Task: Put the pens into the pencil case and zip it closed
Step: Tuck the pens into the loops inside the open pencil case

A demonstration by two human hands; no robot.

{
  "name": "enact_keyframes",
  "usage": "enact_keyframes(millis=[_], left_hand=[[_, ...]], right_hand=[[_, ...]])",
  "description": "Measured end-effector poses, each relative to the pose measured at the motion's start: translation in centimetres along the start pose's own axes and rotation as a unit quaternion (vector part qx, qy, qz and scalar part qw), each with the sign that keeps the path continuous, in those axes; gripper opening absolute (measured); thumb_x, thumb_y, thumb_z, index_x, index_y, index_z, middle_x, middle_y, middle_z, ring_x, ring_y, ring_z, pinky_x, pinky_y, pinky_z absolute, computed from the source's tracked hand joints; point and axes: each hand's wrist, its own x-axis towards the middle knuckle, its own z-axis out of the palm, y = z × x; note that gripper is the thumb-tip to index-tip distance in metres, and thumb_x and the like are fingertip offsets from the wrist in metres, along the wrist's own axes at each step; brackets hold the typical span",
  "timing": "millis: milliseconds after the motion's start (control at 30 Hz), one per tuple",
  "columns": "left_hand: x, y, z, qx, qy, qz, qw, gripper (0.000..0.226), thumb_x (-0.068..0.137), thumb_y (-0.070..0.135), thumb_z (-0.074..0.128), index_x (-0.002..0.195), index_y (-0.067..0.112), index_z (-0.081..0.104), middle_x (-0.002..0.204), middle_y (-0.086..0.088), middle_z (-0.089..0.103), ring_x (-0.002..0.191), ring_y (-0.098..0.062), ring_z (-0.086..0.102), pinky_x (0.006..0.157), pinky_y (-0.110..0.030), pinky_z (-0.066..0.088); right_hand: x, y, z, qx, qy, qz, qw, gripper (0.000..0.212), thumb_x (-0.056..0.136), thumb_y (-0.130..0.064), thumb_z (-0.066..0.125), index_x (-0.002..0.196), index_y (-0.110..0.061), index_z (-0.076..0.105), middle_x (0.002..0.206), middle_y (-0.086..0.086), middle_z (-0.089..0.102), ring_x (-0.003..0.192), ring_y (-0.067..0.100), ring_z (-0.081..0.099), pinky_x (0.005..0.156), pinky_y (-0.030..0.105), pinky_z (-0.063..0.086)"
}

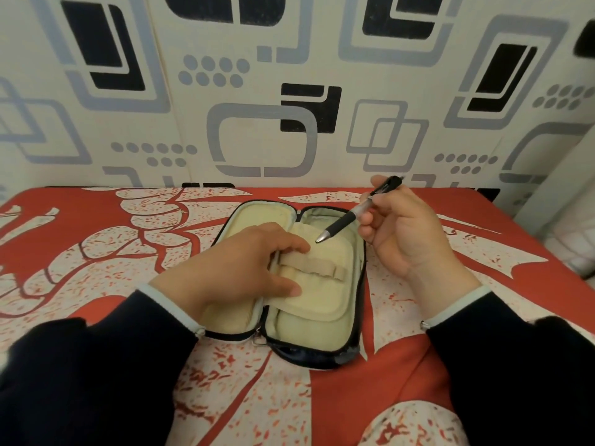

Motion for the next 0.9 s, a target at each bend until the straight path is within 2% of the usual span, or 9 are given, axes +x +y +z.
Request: enact_keyframes(millis=[167, 300, 433, 633, 767, 900], left_hand=[[-0.2, 0.42, 0.06, -0.042, 0.016, 0.005, 0.999, 0.04, 0.072, 0.038, 0.07, 0.107, 0.048, 0.054, 0.095, 0.018, 0.054, 0.083, 0.005, 0.05, 0.068, -0.006, 0.036], [-0.18, 0.67, 0.28, -0.097, 0.041, 0.01, 0.994, 0.027, 0.082, 0.022, 0.062, 0.095, 0.045, 0.057, 0.083, 0.013, 0.059, 0.075, -0.006, 0.055, 0.066, -0.007, 0.04], [-0.03, 0.58, 0.51, -0.117, 0.064, -0.009, 0.991, 0.026, 0.081, 0.013, 0.062, 0.085, 0.039, 0.06, 0.073, 0.012, 0.059, 0.062, 0.003, 0.051, 0.06, -0.008, 0.04], [0.1, 0.36, 0.48, -0.114, 0.086, -0.044, 0.989, 0.006, 0.076, 0.023, 0.068, 0.076, 0.029, 0.066, 0.068, 0.011, 0.062, 0.056, 0.01, 0.051, 0.053, -0.004, 0.039], [0.15, 0.49, 0.62, -0.103, 0.077, -0.049, 0.991, 0.005, 0.078, 0.03, 0.065, 0.075, 0.026, 0.067, 0.068, 0.01, 0.06, 0.055, 0.011, 0.049, 0.049, -0.002, 0.036], [0.14, 0.55, 0.67, -0.101, 0.07, -0.052, 0.991, 0.007, 0.079, 0.027, 0.063, 0.073, 0.025, 0.065, 0.071, 0.009, 0.058, 0.056, 0.008, 0.047, 0.051, -0.003, 0.037]], right_hand=[[-0.06, -0.01, 0.04, -0.033, 0.007, -0.016, 0.999, 0.03, 0.081, 0.003, 0.045, 0.104, -0.015, 0.048, 0.05, -0.002, 0.063, 0.043, 0.011, 0.055, 0.04, 0.02, 0.043], [0.01, 0.12, -0.01, -0.061, 0.015, -0.014, 0.998, 0.03, 0.081, 0.002, 0.047, 0.105, -0.017, 0.048, 0.059, 0.002, 0.065, 0.043, 0.011, 0.057, 0.04, 0.021, 0.044], [0.21, 0.29, -0.06, -0.082, 0.018, -0.01, 0.996, 0.031, 0.08, 0.004, 0.048, 0.099, -0.021, 0.048, 0.058, 0.003, 0.067, 0.044, 0.012, 0.058, 0.04, 0.021, 0.044], [0.3, 0.55, -0.09, -0.125, 0.039, 0.0, 0.991, 0.037, 0.081, 0.003, 0.05, 0.11, -0.019, 0.044, 0.077, 0.012, 0.063, 0.047, 0.011, 0.06, 0.044, 0.022, 0.046], [0.25, 0.67, -0.01, -0.15, 0.041, 0.004, 0.988, 0.041, 0.08, 0.005, 0.05, 0.114, -0.016, 0.041, 0.073, 0.009, 0.065, 0.045, 0.01, 0.058, 0.042, 0.021, 0.045], [0.25, 0.82, 0.03, -0.162, 0.036, 0.016, 0.986, 0.036, 0.08, 0.006, 0.05, 0.105, -0.019, 0.043, 0.071, 0.008, 0.065, 0.044, 0.01, 0.055, 0.042, 0.021, 0.044]])
